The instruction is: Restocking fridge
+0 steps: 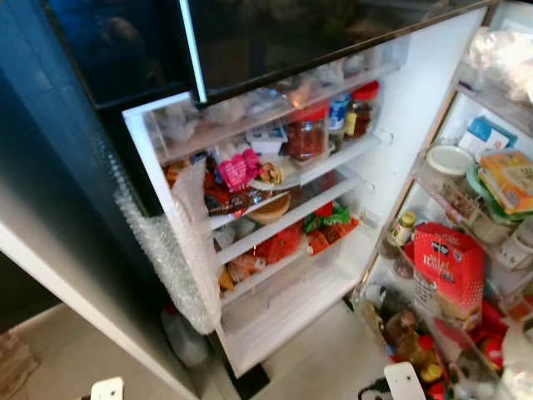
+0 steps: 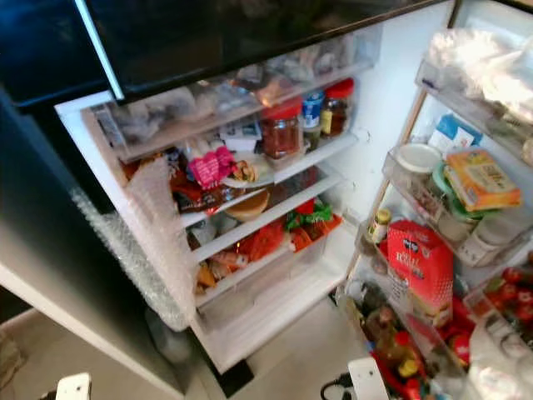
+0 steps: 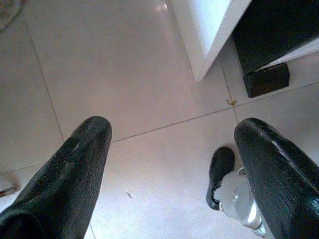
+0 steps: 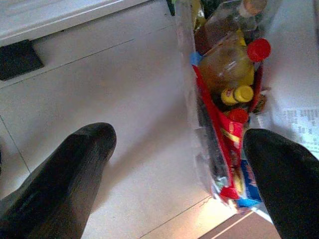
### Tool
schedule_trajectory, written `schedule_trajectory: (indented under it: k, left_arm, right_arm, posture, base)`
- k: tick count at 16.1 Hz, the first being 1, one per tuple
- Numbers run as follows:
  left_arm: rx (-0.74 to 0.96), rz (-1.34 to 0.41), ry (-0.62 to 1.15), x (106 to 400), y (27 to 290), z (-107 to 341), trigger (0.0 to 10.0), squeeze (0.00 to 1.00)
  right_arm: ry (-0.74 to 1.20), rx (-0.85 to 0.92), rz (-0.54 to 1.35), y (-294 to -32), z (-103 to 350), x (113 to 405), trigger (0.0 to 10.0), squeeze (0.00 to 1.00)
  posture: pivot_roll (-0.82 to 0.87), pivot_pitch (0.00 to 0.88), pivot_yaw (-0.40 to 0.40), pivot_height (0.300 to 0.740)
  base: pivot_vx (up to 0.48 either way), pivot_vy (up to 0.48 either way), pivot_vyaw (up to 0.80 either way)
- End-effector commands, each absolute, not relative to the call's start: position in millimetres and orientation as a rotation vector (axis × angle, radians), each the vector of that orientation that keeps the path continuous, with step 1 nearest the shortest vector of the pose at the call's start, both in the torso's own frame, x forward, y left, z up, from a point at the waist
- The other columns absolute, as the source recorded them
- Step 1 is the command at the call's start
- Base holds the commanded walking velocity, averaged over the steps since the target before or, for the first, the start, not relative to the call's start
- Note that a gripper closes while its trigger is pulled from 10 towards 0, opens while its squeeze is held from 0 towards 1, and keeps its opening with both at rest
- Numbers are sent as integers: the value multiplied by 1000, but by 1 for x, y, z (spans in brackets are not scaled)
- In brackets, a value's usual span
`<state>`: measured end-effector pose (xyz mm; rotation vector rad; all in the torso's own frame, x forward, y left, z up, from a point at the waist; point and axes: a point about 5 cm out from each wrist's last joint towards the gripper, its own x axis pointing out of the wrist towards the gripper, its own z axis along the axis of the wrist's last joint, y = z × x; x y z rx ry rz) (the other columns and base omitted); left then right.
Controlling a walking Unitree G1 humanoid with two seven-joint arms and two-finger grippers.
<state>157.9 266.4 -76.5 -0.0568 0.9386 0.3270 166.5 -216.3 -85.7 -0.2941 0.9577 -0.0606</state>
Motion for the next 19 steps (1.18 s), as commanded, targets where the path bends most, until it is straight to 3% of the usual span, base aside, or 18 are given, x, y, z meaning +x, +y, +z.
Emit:
schedule_trajectory:
  k: [1, 8, 19]
  left_arm:
    - [-54, 329, 977, 149, 267, -80, 10000, 0]
    - [-56, 334, 978, 148, 269, -80, 10000, 0]
    - [-58, 330, 973, 149, 268, -80, 10000, 0]
  right_arm:
    - [963, -280, -54, -215, -87, 163, 10000, 0]
    - [958, -263, -82, -216, -87, 164, 10000, 0]
    - [943, -248, -81, -215, -86, 166, 10000, 0]
  posture:
    - [-23, 0, 24, 740]
    - [-14, 0, 14, 740]
    - [-15, 0, 18, 740]
  base:
    - [0, 0, 0]
    - [0, 0, 0]
    - [-272, 370, -129]
